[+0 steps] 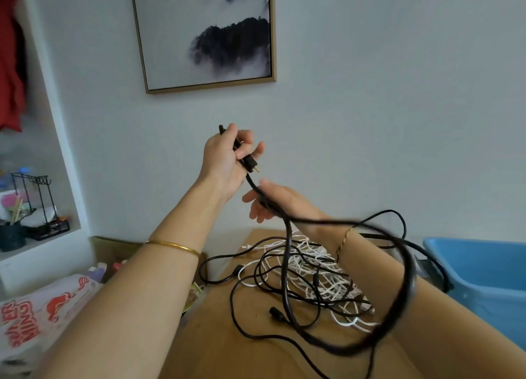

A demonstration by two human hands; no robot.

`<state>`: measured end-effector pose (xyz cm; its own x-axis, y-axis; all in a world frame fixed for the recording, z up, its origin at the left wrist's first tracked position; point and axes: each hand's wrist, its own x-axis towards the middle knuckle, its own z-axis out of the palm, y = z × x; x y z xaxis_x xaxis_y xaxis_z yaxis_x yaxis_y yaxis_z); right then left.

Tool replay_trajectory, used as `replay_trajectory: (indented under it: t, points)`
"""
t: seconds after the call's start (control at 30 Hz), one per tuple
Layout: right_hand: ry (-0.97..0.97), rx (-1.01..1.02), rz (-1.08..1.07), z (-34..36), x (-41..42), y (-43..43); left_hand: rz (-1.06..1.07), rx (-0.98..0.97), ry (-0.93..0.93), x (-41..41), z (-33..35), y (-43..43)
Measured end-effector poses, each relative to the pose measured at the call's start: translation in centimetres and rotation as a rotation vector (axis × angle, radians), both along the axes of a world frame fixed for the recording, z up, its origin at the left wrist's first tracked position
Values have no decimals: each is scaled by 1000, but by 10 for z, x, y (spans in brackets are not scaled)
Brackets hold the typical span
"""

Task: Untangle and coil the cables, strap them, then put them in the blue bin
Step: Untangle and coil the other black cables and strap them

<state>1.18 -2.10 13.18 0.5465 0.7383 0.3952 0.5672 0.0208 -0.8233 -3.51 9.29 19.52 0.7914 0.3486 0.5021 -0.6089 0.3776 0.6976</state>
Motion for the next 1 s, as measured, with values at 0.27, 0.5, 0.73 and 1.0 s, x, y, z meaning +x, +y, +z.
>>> replay_trajectory:
  t: [0.27, 0.5, 0.73, 1.0]
  points:
    - [-5, 120, 27, -10, -13, -18, 466, 445, 3, 5, 4, 4]
    - [-115, 382, -205, -2, -20, -26, 736, 943, 228, 10, 0, 17]
    - [48, 661, -308, 36, -16, -35, 583, 1381, 564, 6, -25, 21]
    - [11, 494, -393, 46, 16, -36, -53, 1218, 570, -18, -44, 4]
